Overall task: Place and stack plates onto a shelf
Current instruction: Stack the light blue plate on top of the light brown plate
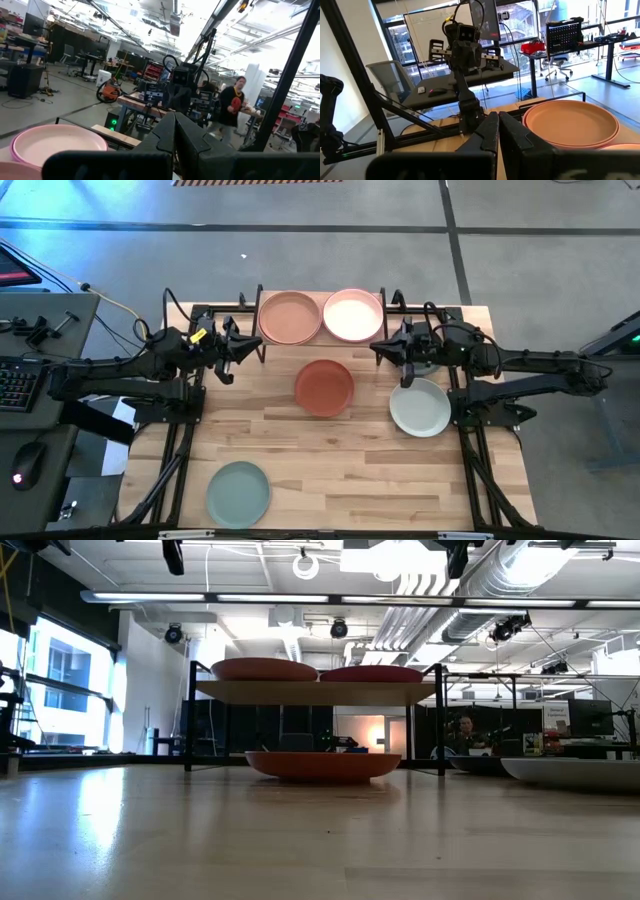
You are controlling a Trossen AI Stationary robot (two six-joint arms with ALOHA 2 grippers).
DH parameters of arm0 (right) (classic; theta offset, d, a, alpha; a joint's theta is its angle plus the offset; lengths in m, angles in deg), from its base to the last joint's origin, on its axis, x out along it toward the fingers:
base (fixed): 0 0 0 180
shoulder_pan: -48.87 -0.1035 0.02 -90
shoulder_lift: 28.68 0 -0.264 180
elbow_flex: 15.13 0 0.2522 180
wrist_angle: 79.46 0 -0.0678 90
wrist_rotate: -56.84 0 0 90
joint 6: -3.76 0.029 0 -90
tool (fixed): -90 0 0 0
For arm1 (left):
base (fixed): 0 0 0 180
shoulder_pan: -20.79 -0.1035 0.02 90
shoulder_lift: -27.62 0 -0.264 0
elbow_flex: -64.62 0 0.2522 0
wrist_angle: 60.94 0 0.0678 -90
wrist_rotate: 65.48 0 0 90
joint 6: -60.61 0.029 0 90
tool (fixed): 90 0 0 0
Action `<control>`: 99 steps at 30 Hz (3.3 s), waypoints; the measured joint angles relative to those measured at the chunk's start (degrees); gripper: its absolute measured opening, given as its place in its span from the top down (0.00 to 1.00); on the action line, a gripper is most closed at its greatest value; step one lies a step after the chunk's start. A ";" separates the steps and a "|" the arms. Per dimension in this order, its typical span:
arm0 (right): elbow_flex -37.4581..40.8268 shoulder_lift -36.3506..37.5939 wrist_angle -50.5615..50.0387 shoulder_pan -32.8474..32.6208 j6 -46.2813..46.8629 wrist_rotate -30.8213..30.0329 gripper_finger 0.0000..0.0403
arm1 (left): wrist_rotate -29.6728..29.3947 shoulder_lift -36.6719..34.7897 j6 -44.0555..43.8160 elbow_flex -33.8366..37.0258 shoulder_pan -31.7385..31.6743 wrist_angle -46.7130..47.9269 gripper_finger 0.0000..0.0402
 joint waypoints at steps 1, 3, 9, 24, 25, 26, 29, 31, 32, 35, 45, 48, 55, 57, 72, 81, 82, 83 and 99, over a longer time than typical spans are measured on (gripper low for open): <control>0.00 0.00 -0.09 0.00 0.00 0.00 1.00 | 0.00 0.00 0.02 0.00 0.01 0.07 1.00; 0.00 0.00 -0.09 0.01 0.00 0.00 1.00 | 0.00 0.00 0.08 0.00 0.00 0.24 1.00; 0.00 0.00 -0.09 0.00 0.00 0.00 1.00 | -0.01 0.00 1.71 0.00 0.00 1.23 0.99; 0.00 0.00 -0.27 0.00 0.39 0.00 1.00 | -0.09 1.89 2.87 -9.89 1.45 14.75 0.61; 0.00 0.00 -0.27 0.02 0.39 0.00 1.00 | 0.78 2.51 3.21 -12.09 1.99 16.99 0.58; 0.00 0.00 -0.27 0.00 0.36 0.00 1.00 | 1.76 3.10 3.44 -14.38 2.80 19.78 0.56; 0.00 0.00 -0.27 0.01 0.07 0.00 1.00 | 4.03 5.70 3.32 -22.00 5.95 32.59 0.51; 0.00 0.00 -0.27 0.00 0.00 0.00 1.00 | 4.07 7.88 2.71 -26.97 8.55 43.19 0.50; 0.00 0.00 -0.29 0.00 0.00 -0.01 1.00 | 3.99 9.08 1.85 -29.12 10.08 48.40 0.50; 0.00 0.00 -0.29 0.00 0.00 0.00 1.00 | 3.78 12.39 -4.42 -33.27 15.17 60.78 0.51; 0.00 -0.02 -1.55 0.00 -0.02 0.00 1.00 | 1.62 22.39 -32.30 -24.40 41.35 69.42 0.58; 0.00 -0.02 -2.97 0.00 -0.02 0.00 1.00 | 0.38 26.01 -38.68 -19.50 48.71 64.41 0.60; 0.00 -0.04 -6.34 0.01 -0.02 -0.02 1.00 | -1.81 34.97 -44.55 -13.42 57.59 56.66 0.60; 0.00 -0.04 -6.89 0.02 -0.02 -0.02 1.00 | -1.89 36.51 -44.57 -13.44 57.71 59.92 0.60; 0.00 -0.04 -6.98 0.02 0.38 -1.92 1.00 | -6.03 42.16 -43.59 -13.47 57.13 62.27 0.60; 0.00 -0.04 -7.20 0.02 0.39 -1.95 1.00 | -3.79 49.04 -45.16 -13.46 56.86 62.03 0.60; 0.00 -0.04 -7.22 0.02 0.39 -1.95 1.00 | -3.64 49.49 -45.80 -13.47 56.66 61.97 0.60; 0.00 -0.04 -7.22 0.02 0.39 -1.95 1.00 | -3.61 49.87 -46.39 -13.46 56.44 62.01 0.60; 0.00 -0.04 -7.22 0.02 0.00 -1.95 1.00 | -4.46 50.21 -39.77 -13.46 50.64 61.29 0.87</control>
